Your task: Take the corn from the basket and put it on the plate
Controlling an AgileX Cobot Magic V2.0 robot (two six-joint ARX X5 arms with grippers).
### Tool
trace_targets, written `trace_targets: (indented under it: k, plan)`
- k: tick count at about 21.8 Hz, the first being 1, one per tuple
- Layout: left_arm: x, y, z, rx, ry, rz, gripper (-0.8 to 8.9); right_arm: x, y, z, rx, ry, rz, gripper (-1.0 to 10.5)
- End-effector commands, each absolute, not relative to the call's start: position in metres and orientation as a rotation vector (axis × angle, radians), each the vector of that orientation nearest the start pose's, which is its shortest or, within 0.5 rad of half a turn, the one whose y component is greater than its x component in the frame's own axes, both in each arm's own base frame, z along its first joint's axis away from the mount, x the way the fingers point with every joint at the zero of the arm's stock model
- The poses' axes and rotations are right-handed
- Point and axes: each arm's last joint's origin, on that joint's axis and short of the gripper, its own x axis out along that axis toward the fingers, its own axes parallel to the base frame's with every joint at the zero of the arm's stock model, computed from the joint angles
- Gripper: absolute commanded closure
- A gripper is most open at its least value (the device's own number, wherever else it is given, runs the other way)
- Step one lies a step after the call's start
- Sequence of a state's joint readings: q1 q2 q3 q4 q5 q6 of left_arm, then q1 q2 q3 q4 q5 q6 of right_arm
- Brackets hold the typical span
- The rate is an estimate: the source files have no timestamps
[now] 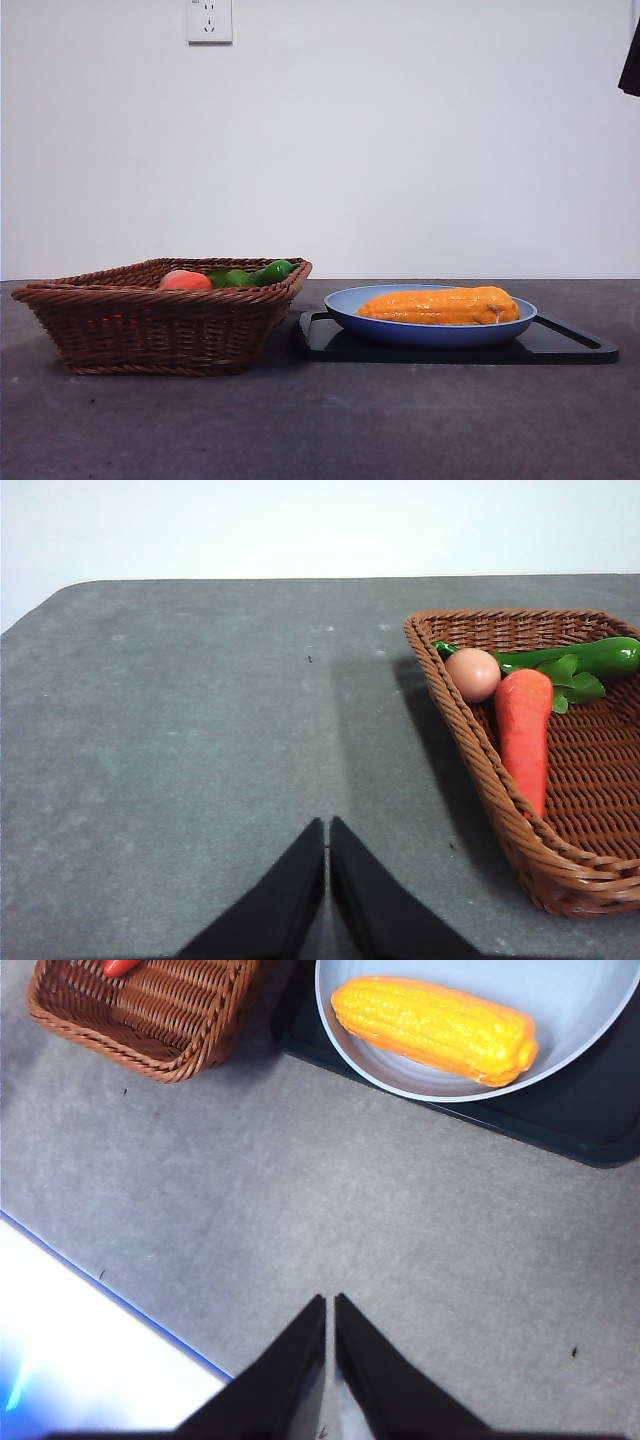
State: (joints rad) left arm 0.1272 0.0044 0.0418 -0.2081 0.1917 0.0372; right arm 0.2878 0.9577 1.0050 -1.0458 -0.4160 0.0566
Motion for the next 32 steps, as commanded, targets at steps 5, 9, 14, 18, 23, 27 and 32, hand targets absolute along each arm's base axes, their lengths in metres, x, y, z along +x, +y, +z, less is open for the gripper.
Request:
trace_targets:
  k: [5, 9, 14, 18, 23, 27, 32]
  plan:
    - [0.093, 0.006, 0.15, -0.005, 0.229, -0.071, 8.06, 0.153, 0.058, 0.313, 0.108, 1.024, 0.624, 9.4]
    - [0.093, 0.006, 0.15, -0.005, 0.229, -0.071, 8.06, 0.156, 0.053, 0.323, -0.018, 0.825, 0.622, 9.4]
    - [0.093, 0.006, 0.15, -0.005, 0.229, -0.071, 8.06, 0.147, 0.028, 0.319, -0.063, 0.306, 0.501, 9.4]
    - [0.093, 0.006, 0.15, -0.005, 0.229, -0.071, 8.06, 0.123, 0.009, 0.28, -0.058, 0.106, 0.354, 9.4]
    - [0.093, 0.006, 0.15, -0.005, 0.229, -0.071, 8.06, 0.105, 0.005, 0.241, -0.087, 0.007, 0.249, 9.4]
    - [0.093, 0.006, 0.15, -0.005, 0.229, -0.071, 8.06, 0.098, 0.005, 0.215, -0.093, -0.027, 0.247, 9.4]
    - [0.093, 0.006, 0.15, -0.005, 0.229, -0.071, 8.06, 0.096, 0.005, 0.191, -0.093, -0.037, 0.238, 9.4]
